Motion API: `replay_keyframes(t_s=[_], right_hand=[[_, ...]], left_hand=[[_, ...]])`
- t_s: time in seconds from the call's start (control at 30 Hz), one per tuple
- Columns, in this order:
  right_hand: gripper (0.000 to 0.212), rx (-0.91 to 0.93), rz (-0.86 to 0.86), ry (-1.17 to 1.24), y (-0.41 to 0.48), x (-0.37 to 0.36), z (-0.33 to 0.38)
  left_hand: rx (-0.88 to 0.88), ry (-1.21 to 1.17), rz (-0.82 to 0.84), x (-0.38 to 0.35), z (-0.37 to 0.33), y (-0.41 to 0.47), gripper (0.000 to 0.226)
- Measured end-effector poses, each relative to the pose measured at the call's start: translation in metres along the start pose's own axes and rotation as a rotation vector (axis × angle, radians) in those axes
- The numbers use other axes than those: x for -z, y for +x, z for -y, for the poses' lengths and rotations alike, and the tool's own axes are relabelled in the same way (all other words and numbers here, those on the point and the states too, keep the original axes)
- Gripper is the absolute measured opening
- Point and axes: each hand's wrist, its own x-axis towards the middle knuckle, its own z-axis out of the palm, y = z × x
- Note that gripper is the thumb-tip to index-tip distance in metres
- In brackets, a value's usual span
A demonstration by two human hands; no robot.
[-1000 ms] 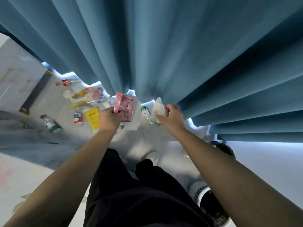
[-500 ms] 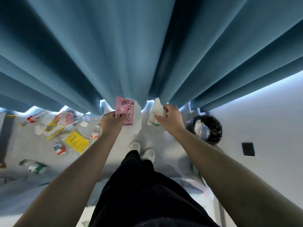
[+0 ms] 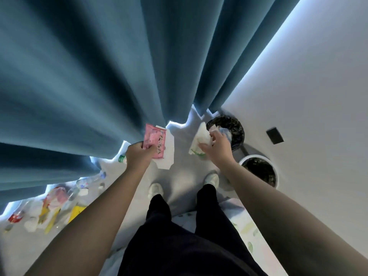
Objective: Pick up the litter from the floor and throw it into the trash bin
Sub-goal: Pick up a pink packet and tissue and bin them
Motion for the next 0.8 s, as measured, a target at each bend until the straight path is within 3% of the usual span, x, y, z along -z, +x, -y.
replay_keyframes(t_s=[0.17, 0.33, 0.6, 0.8], right_hand=[[0.036, -0.061, 0.009, -0.017, 0.043, 0.064, -0.076], [0.035, -0.161, 0.029, -0.054, 0.105, 0.083, -0.152], [0.033, -0.314, 0.012, -0.050, 0.237, 0.029, -0.276], [0.035, -0.348, -0.009, -0.081, 0.323, -0.031, -0.368]], left_hand=[[0.016, 0.060, 0.028, -0.093, -0.037, 0.003, 0.030], [-0.024, 0.195, 0.118, -0.179, -0.059, 0.032, 0.023], [-0.025, 0.242, 0.303, -0.350, -0.037, 0.150, 0.023], [-0.169, 0.382, 0.466, -0.489, 0.002, 0.237, 0.013]])
